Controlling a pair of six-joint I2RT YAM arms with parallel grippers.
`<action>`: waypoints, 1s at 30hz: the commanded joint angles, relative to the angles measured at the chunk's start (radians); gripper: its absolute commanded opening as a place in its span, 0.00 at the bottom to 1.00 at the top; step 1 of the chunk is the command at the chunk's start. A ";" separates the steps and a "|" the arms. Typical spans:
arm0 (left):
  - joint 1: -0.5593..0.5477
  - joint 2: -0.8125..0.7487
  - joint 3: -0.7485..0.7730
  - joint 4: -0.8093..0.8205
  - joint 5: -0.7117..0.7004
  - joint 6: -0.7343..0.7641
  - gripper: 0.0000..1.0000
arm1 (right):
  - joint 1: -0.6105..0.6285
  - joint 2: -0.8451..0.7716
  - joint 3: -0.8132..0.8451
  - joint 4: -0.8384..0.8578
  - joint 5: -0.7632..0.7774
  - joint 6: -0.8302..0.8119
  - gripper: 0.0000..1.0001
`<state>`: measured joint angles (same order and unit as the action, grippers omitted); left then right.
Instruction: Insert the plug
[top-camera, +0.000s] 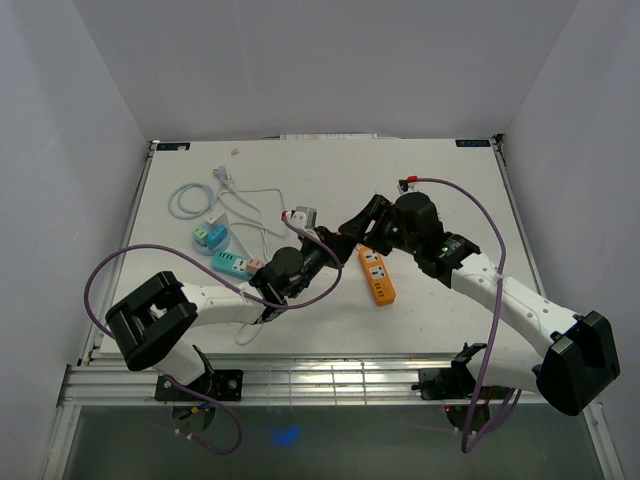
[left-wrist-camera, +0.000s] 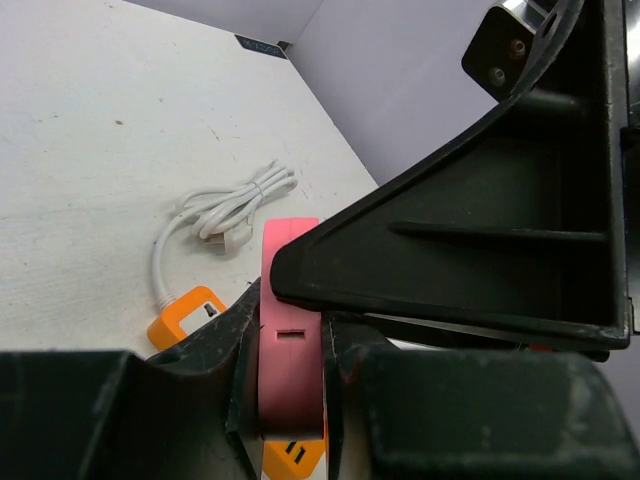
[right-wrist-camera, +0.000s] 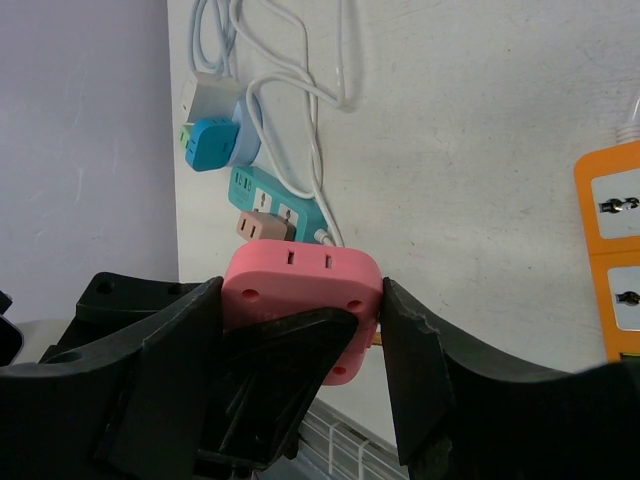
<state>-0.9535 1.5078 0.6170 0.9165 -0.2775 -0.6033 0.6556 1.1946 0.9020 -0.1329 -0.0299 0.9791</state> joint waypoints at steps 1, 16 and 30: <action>-0.002 -0.003 0.012 0.007 0.011 0.014 0.00 | 0.006 -0.009 0.029 0.036 -0.022 -0.012 0.58; -0.002 -0.164 -0.057 -0.220 -0.112 0.017 0.00 | -0.103 -0.088 0.048 -0.151 0.137 -0.255 0.87; 0.018 -0.394 -0.020 -0.625 -0.161 0.014 0.00 | -0.235 -0.187 -0.291 -0.151 -0.047 -0.517 0.57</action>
<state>-0.9443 1.1461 0.5606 0.4316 -0.4240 -0.5858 0.4252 1.0225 0.6407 -0.3271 -0.0269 0.5228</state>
